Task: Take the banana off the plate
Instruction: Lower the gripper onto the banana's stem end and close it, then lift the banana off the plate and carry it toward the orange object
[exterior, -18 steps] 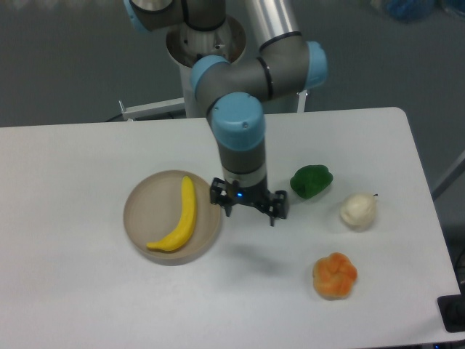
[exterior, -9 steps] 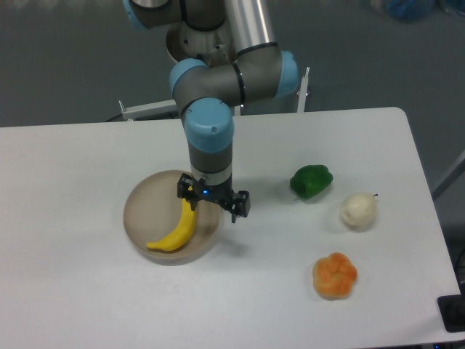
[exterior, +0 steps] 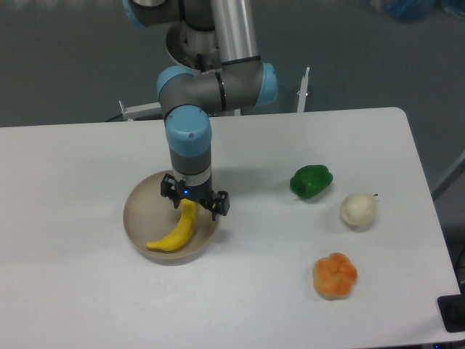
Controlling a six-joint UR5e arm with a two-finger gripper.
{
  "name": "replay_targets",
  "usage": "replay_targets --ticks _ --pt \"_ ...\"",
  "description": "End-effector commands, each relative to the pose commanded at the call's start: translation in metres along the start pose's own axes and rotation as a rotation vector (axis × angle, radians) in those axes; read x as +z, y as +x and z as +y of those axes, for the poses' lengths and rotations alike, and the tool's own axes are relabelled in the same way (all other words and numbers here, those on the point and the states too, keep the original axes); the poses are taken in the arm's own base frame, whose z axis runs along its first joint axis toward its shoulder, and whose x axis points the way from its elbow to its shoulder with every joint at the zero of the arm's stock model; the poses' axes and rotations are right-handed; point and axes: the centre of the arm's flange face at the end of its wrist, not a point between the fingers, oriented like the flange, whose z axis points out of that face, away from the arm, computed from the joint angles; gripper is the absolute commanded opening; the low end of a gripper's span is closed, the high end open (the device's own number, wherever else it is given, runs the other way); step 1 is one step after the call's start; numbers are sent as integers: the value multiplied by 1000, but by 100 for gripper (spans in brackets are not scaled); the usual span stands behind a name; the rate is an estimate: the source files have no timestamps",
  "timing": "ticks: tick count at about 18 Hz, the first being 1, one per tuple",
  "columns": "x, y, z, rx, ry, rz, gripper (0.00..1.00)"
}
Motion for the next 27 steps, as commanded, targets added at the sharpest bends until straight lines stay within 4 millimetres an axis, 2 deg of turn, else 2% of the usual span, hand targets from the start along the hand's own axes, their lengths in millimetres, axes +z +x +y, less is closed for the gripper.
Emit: replay_targets --ticks 4,5,6,7,8,10,15,19,21,23,26,27 --pt "10 2 0 0 -18 6 100" --pt "12 2 0 0 -22 5 89" --pt "13 2 0 -1 -24 5 73" --pt "12 2 -1 4 -21 4 51" --pt "10 2 -2 4 -18 2 43" --pt "10 1 -3 4 -18 2 35" --pt "-3 -4 -7 9 3 -12 32" --pt "-42 -26 -26 -1 71 -55 32" --pt "-68 -44 -22 1 88 -73 32" --pt "-81 -60 -23 54 78 -76 32" --pt "-107 -111 -18 73 104 -118 32" --pt "-117 -133 -14 107 103 -151 32"
